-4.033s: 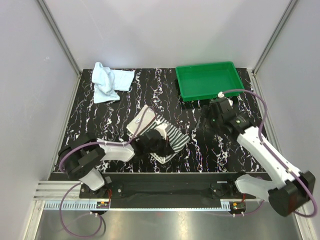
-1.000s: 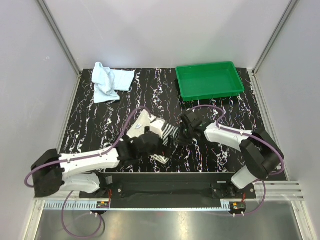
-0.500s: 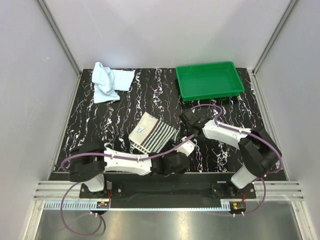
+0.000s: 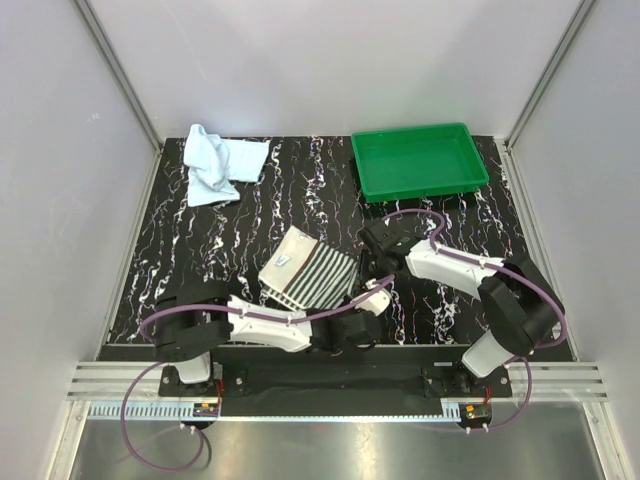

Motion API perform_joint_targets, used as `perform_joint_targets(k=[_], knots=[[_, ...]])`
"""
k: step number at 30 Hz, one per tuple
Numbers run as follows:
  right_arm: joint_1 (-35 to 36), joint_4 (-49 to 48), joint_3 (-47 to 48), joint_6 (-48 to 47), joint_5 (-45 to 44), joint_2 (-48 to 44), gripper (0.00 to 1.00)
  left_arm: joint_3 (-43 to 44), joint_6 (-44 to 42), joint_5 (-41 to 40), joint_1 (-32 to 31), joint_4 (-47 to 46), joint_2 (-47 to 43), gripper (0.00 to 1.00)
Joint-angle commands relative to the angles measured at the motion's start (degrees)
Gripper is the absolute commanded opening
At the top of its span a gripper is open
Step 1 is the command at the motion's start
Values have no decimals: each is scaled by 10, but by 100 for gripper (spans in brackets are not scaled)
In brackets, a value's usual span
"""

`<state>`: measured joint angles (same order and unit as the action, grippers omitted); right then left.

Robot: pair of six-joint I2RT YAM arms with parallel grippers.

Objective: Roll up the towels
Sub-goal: Roll the towel

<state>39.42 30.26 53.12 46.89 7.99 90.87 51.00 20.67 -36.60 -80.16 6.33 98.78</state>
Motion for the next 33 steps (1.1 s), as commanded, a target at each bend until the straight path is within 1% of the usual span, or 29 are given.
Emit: perform_joint_targets(k=[1,2,3,4,6,7,8,9,11,13,14,16,17,19,21,22,23,24,25,26,27,28,29,31,32,33], knots=[[2,72,18,-21,-31,-37,51,-8,2,71,9,-39,-1,0],[-2,81,22,-22,-37,-42,58,-11,4,103,14,-41,-3,0],[-7,89,29,-25,-42,-53,63,-14,11,114,23,-49,-6,0],[-13,105,34,-29,-53,-58,70,-17,15,123,26,-53,-14,0],[-35,122,50,-35,-66,-75,73,-21,27,140,35,-54,-18,0],[-47,135,53,-38,-77,-82,76,-23,31,145,38,-55,-22,0],[-60,139,56,-38,-77,-92,78,-26,34,155,40,-57,-26,0],[-89,142,60,-40,-90,-111,79,-28,43,157,44,-57,-30,0],[-115,149,66,-38,-111,-129,83,-34,49,166,47,-61,-39,0],[-151,150,74,-40,-122,-148,84,-44,60,174,54,-62,-46,0],[-161,151,77,-39,-125,-152,84,-49,67,196,59,-77,-54,0],[-171,141,77,-37,-125,-171,83,-68,76,215,74,-98,-65,0],[-171,136,73,-34,-126,-181,83,-76,82,245,81,-108,-70,0],[-170,106,49,-27,-112,-219,82,-109,106,276,109,-147,-93,0],[-171,87,15,-14,-111,-264,81,-142,140,332,143,-209,-118,0],[-171,79,2,-8,-105,-280,81,-176,154,376,156,-235,-125,0],[-171,68,-26,-6,-98,-314,81,-189,179,402,183,-286,-127,0],[-171,34,-43,-1,-82,-334,81,-201,192,423,195,-307,-130,0],[-170,9,-62,-5,-45,-351,81,-225,205,440,205,-328,-132,0],[-170,-18,-80,-7,-23,-367,82,-237,234,478,217,-378,-130,0],[-171,-60,-115,-4,17,-393,83,-250,250,497,241,-405,-127,0],[-171,-82,-131,-1,38,-401,86,-259,265,513,254,-426,-120,0],[-171,-97,-145,0,54,-406,86,-277,297,547,278,-472,-113,0],[-171,-128,-181,5,93,-402,86,-290,328,577,299,-517,-92,0],[-171,-138,-208,8,102,-399,85,-301,359,603,317,-552,-85,0],[-170,-172,-225,14,119,-398,85,-304,374,615,325,-570,-79,0]])
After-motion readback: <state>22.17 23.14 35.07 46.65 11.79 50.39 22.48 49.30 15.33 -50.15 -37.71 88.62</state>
